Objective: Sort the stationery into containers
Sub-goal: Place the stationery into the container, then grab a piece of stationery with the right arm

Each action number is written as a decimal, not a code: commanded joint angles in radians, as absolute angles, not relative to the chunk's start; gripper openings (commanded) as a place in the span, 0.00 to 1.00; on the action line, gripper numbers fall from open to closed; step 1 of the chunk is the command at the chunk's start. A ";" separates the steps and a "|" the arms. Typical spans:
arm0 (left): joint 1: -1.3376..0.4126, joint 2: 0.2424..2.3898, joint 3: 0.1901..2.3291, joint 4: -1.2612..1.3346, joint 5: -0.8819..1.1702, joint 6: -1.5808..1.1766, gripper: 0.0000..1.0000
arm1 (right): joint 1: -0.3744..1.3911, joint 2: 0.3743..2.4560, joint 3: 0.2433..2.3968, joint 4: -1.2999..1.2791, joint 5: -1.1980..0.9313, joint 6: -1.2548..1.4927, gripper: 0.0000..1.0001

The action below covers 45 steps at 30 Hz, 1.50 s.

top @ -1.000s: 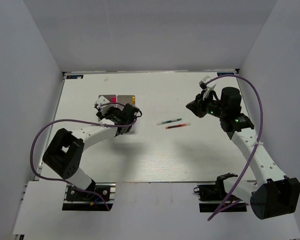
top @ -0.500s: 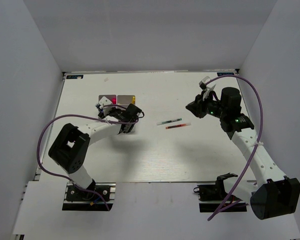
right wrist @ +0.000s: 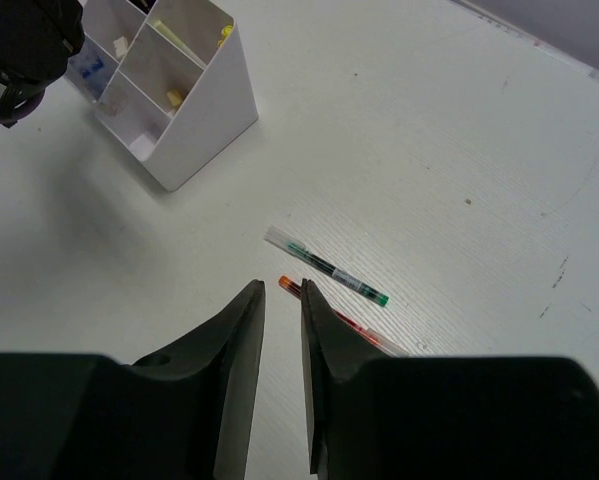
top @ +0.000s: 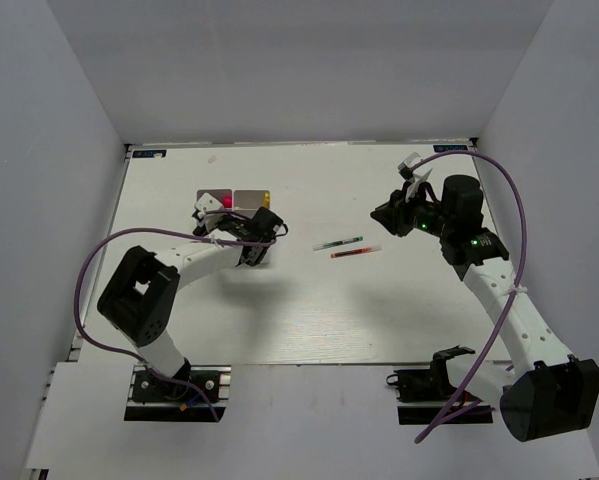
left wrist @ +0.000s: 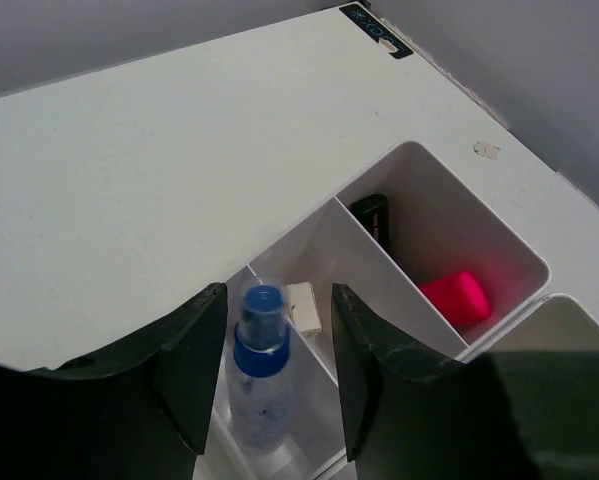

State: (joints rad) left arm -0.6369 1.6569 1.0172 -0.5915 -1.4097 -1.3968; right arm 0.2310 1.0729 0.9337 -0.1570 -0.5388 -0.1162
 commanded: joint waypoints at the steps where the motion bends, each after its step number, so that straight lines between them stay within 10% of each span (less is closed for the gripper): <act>1: -0.634 1.657 1.055 -0.664 -1.482 -1.482 0.57 | 0.227 1.052 0.926 -0.146 -0.557 -0.129 0.28; 11: -0.660 1.614 1.121 -0.797 -1.473 -1.543 0.59 | 0.233 1.057 0.925 -0.149 -0.554 -0.155 0.34; 16: -0.660 1.524 1.273 -1.014 -1.318 -1.543 0.74 | 0.238 1.095 0.927 -0.236 -0.710 -0.425 0.66; 18: -0.670 1.494 1.344 -1.065 -1.257 -1.449 0.88 | 0.236 1.146 0.940 -0.302 -0.756 -0.545 0.66; 24: -0.670 1.184 1.222 -0.554 -0.813 -0.663 1.00 | 0.239 1.320 1.000 -0.431 -0.808 -0.807 0.18; 29: -0.658 0.859 0.890 -0.200 -0.182 -0.336 1.00 | 0.268 1.434 1.045 -0.558 -0.787 -1.127 0.36; 34: -0.658 0.900 0.913 -0.356 -0.025 -0.287 1.00 | 0.345 1.521 1.069 -0.526 -0.643 -1.222 0.50; 45: -0.649 0.816 0.792 -0.388 0.074 -0.201 1.00 | 0.445 1.793 1.247 -0.509 -0.445 -1.278 0.46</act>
